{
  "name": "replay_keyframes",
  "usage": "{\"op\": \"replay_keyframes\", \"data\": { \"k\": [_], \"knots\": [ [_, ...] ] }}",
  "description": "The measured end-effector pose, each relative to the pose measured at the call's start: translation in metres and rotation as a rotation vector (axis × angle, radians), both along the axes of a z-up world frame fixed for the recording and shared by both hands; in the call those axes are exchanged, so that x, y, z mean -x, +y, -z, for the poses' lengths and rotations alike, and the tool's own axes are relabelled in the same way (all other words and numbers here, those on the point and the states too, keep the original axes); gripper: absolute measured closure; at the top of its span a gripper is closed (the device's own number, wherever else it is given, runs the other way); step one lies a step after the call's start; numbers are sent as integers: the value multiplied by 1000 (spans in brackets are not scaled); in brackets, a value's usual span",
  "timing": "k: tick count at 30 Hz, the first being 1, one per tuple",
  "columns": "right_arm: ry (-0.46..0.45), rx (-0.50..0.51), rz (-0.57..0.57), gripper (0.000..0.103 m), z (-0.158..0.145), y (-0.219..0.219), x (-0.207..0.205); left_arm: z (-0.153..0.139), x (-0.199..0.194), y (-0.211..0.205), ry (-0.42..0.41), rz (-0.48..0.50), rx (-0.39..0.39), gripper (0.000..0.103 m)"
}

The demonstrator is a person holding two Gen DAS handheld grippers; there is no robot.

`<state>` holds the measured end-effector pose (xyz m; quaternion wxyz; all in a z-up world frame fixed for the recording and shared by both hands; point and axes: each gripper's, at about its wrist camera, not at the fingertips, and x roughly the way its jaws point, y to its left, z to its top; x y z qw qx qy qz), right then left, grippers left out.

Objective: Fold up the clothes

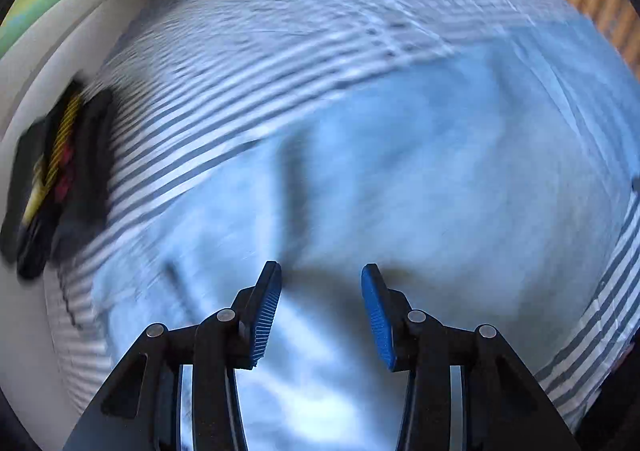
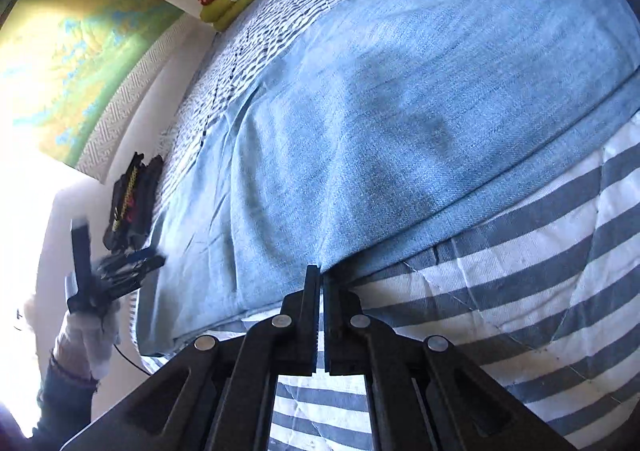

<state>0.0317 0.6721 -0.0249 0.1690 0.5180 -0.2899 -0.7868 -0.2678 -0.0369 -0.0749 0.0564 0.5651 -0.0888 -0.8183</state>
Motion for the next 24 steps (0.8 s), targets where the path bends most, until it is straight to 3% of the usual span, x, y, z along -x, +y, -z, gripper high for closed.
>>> {"op": "replay_keyframes", "data": {
  "k": [2,4,7,9,12,16,18,19,21,24],
  "knots": [
    [23,-31,-18,98,-9,-10,-6,-15,-27,-39,59,-101,23,58],
    [46,-57,-16,98,-19,-20,-15,-26,-53,-90,108,-252,-48,57],
    [116,-90,-37,98,-45,-43,-31,-27,-105,-162,152,-452,-131,43],
    [156,-67,-110,98,-58,-87,-33,-19,-137,-194,139,-533,-188,36],
    [200,-88,-249,98,-71,-134,-31,7,-159,-211,95,-566,-281,33],
    [234,-234,-365,98,-62,-213,-5,30,-174,-216,60,-600,-201,28],
    [193,-278,-388,98,-46,-233,6,37,-184,-224,86,-637,-256,28],
    [156,-271,-408,98,-35,-240,11,37,-190,-224,101,-630,-305,33],
    [126,-289,-411,98,-23,-244,13,38,-191,-217,127,-587,-384,79],
    [129,-325,-430,100,-24,-240,10,13,-194,-190,164,-519,-245,89]
  ]
}}
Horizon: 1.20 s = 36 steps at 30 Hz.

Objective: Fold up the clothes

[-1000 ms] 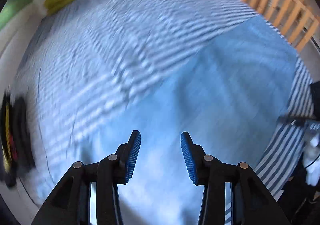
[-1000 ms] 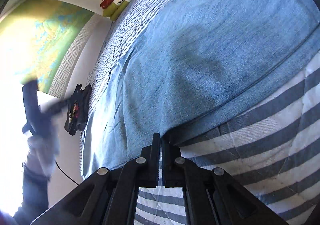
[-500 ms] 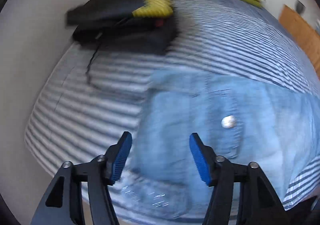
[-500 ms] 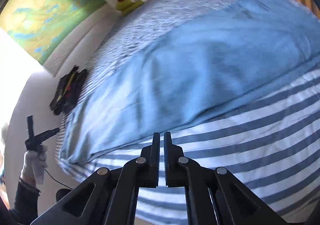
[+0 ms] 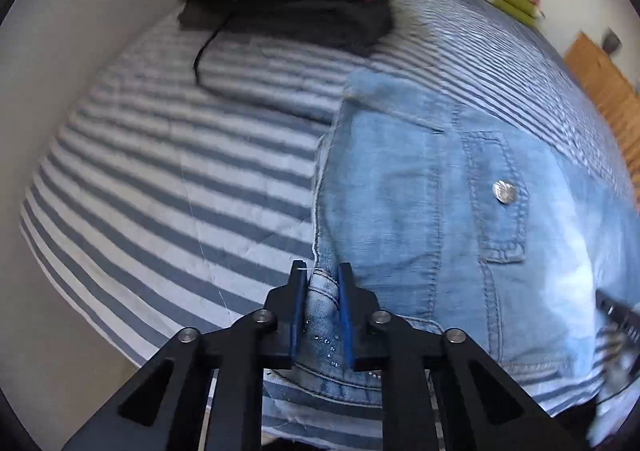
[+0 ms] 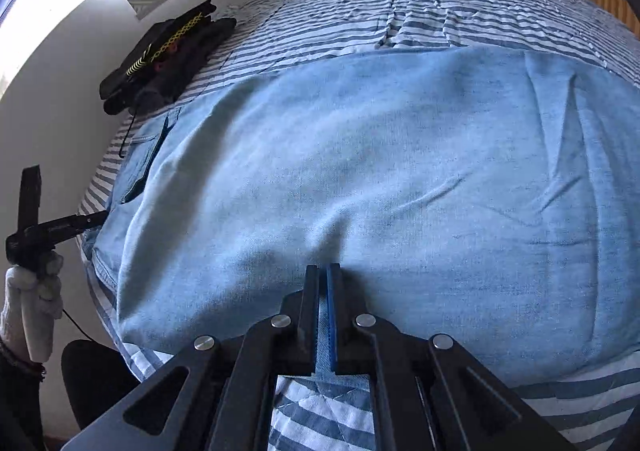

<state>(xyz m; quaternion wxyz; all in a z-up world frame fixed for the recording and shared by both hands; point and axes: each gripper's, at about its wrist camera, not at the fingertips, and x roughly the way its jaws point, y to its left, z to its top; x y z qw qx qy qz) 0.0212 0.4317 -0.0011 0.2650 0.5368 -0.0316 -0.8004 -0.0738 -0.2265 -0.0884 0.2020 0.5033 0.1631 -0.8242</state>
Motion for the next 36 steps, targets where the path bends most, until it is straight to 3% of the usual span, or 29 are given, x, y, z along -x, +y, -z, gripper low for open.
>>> {"op": "replay_keyframes", "data": {
  "k": [2,4,5,7,10,12,14,15,16,19,23,28,32,33,36],
  "knots": [
    [-4,-42,-9,103,-2,3,0,-10,-7,2,8,35,67,89],
    [-16,-69,3,103,-8,7,-2,-1,-14,-7,-31,32,57,88],
    [8,-68,9,96,-16,5,-6,9,-15,-10,-61,38,19,88],
    [100,-36,-20,96,-36,-8,-21,17,-15,-9,-80,52,34,86],
    [168,7,-100,92,-45,-40,-43,5,-15,-7,-64,19,57,82],
    [123,-14,-167,89,-29,-66,-55,-11,-18,-6,-51,-7,64,68],
    [35,-23,-250,89,-7,-83,-70,-41,-18,2,-4,-4,134,68],
    [62,-36,-257,89,-6,-83,-81,-52,-13,8,27,16,144,68],
    [85,-42,-271,89,-9,-80,-90,-60,-7,17,59,51,138,68],
    [-4,83,-260,89,-19,-51,-101,-78,22,73,130,227,102,68],
    [46,121,-112,89,-41,15,-101,-64,65,151,147,445,33,68],
    [119,149,270,89,-56,154,-91,-17,95,226,60,637,3,68],
    [135,77,618,83,-45,283,-82,26,98,251,-93,721,107,67],
    [133,63,688,81,-41,314,-79,28,94,252,-60,738,131,67],
    [117,15,902,78,-26,398,-66,26,92,247,-90,705,119,66]
  ]
}}
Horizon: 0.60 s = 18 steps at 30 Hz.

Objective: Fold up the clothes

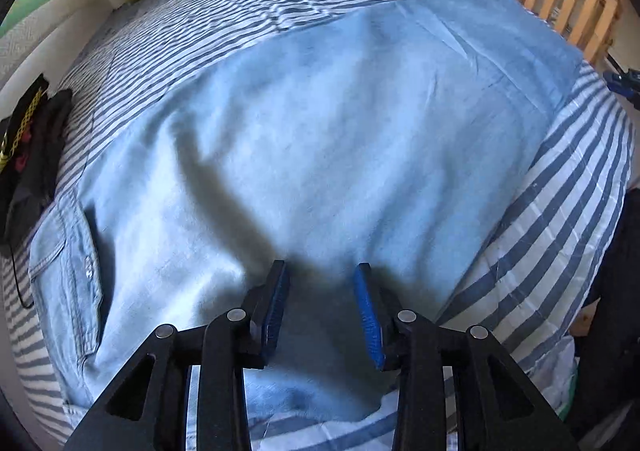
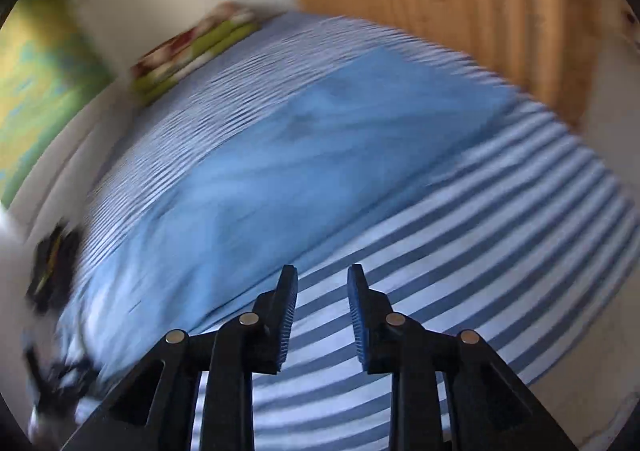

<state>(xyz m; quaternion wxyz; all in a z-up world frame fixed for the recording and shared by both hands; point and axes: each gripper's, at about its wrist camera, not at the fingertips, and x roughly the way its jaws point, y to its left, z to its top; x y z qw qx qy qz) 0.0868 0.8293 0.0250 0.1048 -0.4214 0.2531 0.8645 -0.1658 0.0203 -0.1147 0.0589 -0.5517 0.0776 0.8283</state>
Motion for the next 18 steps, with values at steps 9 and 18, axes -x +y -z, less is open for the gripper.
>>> {"op": "replay_keyframes", "data": {
  "k": [9,18],
  "knots": [
    [40,290,331,70,49,141,42,-26,-13,-12,-4,-103,46,64],
    [103,355,317,69,66,154,81,-48,-5,-24,-4,-176,31,62]
  ]
}}
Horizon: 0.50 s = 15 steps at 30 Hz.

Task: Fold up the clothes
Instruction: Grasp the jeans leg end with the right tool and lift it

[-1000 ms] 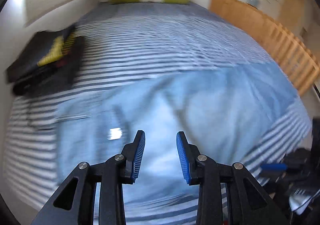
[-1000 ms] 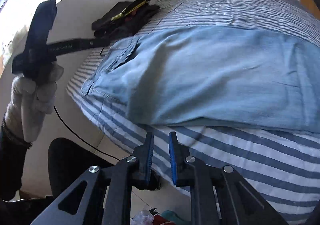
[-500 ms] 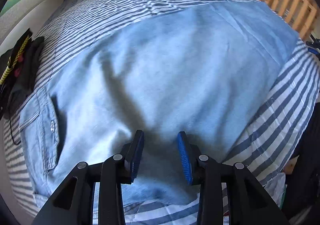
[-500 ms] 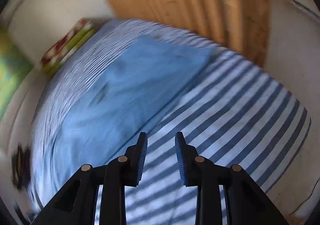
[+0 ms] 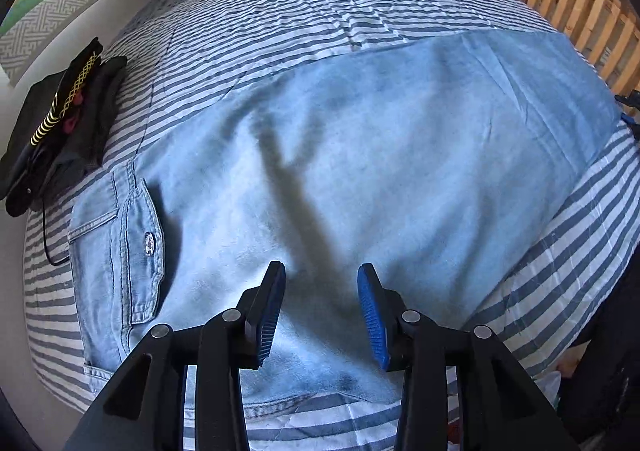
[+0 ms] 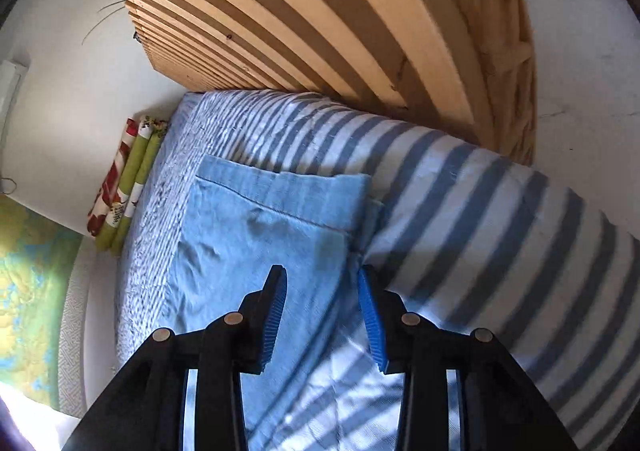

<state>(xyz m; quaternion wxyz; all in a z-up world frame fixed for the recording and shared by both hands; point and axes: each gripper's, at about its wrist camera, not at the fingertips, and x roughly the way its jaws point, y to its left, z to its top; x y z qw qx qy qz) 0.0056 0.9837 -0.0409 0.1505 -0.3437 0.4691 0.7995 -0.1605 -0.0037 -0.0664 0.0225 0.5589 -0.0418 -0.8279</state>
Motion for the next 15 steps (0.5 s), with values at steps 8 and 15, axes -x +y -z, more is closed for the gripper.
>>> {"op": "replay_keyframes", "data": {
  "k": [8,15],
  "knots": [
    [21,-70,-26,97,-11,-21,17,4,18,-10,9,-15,14,62],
    [90,-241,-102,97,-82,-77,26,-13,4,-42,82,-95,-14,62]
  ]
}}
